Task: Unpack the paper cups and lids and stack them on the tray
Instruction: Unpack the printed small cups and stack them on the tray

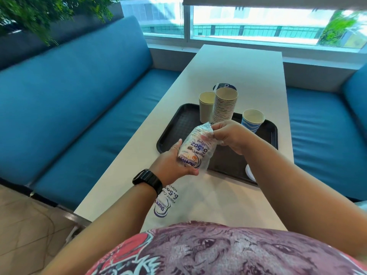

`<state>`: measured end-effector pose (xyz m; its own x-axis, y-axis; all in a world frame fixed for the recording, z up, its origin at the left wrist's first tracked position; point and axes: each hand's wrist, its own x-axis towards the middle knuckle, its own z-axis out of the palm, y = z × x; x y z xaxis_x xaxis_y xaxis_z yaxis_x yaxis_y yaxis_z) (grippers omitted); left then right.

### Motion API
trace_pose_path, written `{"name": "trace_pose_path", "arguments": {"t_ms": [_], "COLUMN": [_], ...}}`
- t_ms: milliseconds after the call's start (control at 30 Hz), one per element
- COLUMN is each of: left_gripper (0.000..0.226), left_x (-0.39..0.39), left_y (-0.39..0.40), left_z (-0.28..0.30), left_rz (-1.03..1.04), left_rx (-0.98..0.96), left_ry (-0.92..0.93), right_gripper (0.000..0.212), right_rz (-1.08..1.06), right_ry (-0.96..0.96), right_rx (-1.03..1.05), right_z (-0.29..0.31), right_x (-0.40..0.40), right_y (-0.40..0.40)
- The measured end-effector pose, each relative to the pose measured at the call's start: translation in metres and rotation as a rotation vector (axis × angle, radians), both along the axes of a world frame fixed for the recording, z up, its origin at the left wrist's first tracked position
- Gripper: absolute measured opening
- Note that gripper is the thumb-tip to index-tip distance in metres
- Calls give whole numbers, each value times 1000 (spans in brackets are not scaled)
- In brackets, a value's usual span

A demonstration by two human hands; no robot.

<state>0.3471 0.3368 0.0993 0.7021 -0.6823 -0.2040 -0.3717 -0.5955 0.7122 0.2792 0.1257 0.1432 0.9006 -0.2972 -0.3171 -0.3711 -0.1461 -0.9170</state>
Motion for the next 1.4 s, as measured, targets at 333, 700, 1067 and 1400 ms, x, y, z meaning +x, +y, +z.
{"name": "trace_pose_path", "arguments": {"t_ms": [333, 700, 1067, 1400], "left_gripper": [26, 91, 119, 84], "left_x": [-2, 13, -5, -4], "left_y": [5, 5, -29, -29], "left_z": [-5, -7, 14, 4], "left_rz": [121, -50, -30, 57], "left_rx": [35, 156, -144, -263], "left_ry": [30, -11, -266, -291], "right_gripper": [4, 6, 11, 9], "right_rz": [8, -113, -40, -4], "right_ry": [-29, -124, -129, -130], "right_rx": [-82, -4, -4, -47], "right_z": [7, 10, 5, 13], "right_x": [-4, -6, -2, -7], "right_y": [1, 0, 26, 20]}}
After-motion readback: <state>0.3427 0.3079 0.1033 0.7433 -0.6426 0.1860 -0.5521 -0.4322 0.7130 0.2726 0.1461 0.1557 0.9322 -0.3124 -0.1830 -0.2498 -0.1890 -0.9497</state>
